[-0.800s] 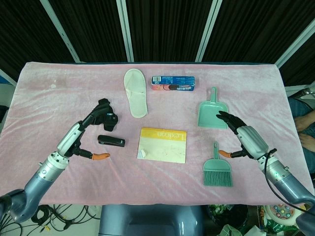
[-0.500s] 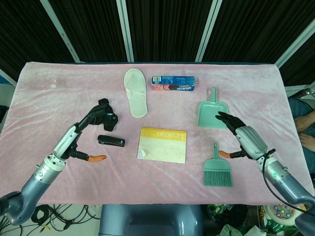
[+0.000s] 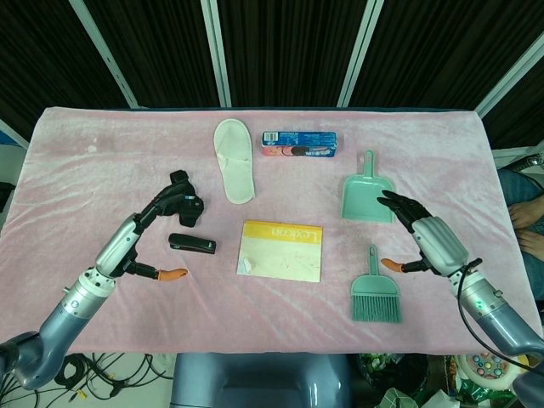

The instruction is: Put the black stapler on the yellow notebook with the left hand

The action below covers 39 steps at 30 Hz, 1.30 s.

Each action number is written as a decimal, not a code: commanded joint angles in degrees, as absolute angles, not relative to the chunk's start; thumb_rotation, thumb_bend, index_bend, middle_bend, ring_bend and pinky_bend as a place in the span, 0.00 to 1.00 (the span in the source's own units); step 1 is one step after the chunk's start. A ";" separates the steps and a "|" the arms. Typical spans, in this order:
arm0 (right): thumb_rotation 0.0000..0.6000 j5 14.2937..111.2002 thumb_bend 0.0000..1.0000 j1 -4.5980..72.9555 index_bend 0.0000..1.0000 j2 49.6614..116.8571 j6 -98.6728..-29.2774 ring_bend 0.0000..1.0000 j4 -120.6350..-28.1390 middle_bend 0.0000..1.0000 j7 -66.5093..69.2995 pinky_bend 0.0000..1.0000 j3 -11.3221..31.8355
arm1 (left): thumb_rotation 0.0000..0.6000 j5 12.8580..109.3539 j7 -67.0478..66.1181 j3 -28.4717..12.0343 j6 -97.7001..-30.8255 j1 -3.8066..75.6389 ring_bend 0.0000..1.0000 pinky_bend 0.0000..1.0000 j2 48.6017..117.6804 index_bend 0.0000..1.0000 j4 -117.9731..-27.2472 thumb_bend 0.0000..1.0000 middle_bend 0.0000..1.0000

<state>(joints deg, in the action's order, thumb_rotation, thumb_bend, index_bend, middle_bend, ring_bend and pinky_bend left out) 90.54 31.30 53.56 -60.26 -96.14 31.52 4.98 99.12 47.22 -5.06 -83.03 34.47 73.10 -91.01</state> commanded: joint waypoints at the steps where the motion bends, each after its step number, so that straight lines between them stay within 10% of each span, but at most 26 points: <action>1: 1.00 90.38 0.11 31.25 0.01 53.53 -60.40 0.00 -95.96 0.00 31.39 0.07 5.03 | 1.00 99.03 45.18 -5.36 -83.02 34.53 0.00 0.14 73.53 0.08 -90.43 0.06 0.02; 20: 1.00 87.09 0.12 22.67 0.01 55.81 -71.53 0.00 -94.79 0.00 12.26 0.07 3.50 | 1.00 94.67 4.10 -8.96 -77.38 35.51 0.00 0.17 74.77 0.12 -84.57 0.06 0.12; 39: 1.00 85.81 0.12 7.23 0.01 71.23 -88.13 0.00 -80.71 0.00 0.99 0.07 -0.74 | 1.00 71.84 -16.93 -7.59 -52.83 39.58 0.11 0.14 65.52 0.19 -96.77 0.06 0.26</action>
<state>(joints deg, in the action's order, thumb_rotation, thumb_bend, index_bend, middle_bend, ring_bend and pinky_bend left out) 85.76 7.67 70.67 -87.88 -81.30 0.95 -0.48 73.89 -15.62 -8.07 -54.85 38.80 65.98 -96.85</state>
